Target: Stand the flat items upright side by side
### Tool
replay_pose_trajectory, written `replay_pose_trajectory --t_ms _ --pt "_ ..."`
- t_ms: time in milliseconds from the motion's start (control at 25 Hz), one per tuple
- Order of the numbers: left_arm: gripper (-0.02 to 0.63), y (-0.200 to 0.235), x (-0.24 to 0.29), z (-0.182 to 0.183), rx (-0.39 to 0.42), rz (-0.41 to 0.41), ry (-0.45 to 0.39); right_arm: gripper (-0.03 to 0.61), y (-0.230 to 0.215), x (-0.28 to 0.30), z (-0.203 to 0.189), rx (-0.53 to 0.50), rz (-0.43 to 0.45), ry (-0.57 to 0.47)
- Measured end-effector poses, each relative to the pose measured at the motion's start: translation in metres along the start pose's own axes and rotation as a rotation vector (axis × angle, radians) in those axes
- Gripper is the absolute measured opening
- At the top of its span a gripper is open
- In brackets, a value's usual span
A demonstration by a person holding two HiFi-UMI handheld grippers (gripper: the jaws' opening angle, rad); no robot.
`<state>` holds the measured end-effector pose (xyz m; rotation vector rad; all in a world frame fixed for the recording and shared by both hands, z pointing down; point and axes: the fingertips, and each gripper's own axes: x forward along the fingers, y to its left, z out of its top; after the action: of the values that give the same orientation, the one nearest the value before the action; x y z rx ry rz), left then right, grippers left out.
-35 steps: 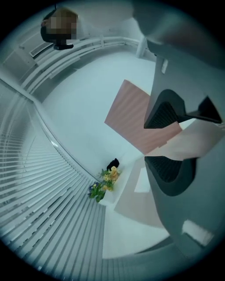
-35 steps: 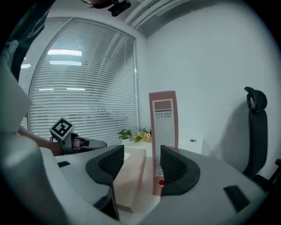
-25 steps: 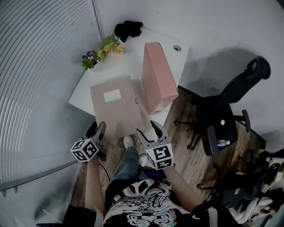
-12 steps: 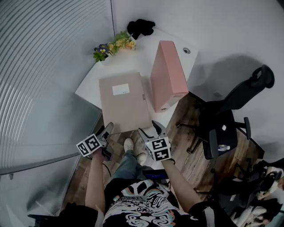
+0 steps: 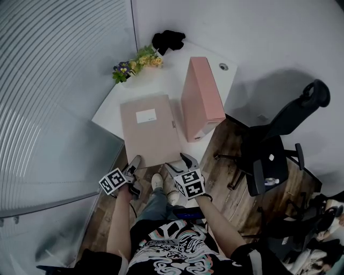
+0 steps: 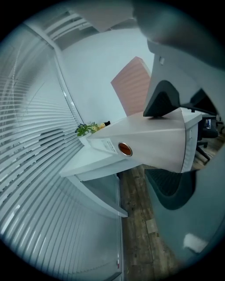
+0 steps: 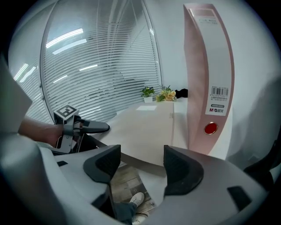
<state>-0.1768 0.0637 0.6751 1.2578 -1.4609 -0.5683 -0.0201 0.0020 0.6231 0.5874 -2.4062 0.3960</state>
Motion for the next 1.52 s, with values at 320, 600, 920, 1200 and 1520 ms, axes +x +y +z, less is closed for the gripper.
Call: replay_pose_trajectory --t_ms 320,600,920,1200,1520 --pt "0.357 -0.003 -0.001 0.003 0.007 0.0 -0.037 0.291 -0.002 0.001 0.002 0.044 0.005 0.001" --pt "0.342 -0.015 -0.007 0.005 0.008 -0.016 -0.036 0.295 -0.005 0.0 0.002 0.08 0.011 0.02" --pt "0.318 -0.035 -0.016 0.01 0.033 -0.04 -0.028 0.295 -0.011 0.0 0.005 0.112 0.013 0.013" --pt "0.297 -0.052 -0.034 0.018 0.008 -0.081 -0.043 0.299 -0.009 0.0 0.009 0.162 0.05 0.016" --pt "0.282 -0.064 -0.039 0.029 -0.052 -0.156 -0.054 0.299 -0.01 0.001 0.012 0.222 0.08 0.004"
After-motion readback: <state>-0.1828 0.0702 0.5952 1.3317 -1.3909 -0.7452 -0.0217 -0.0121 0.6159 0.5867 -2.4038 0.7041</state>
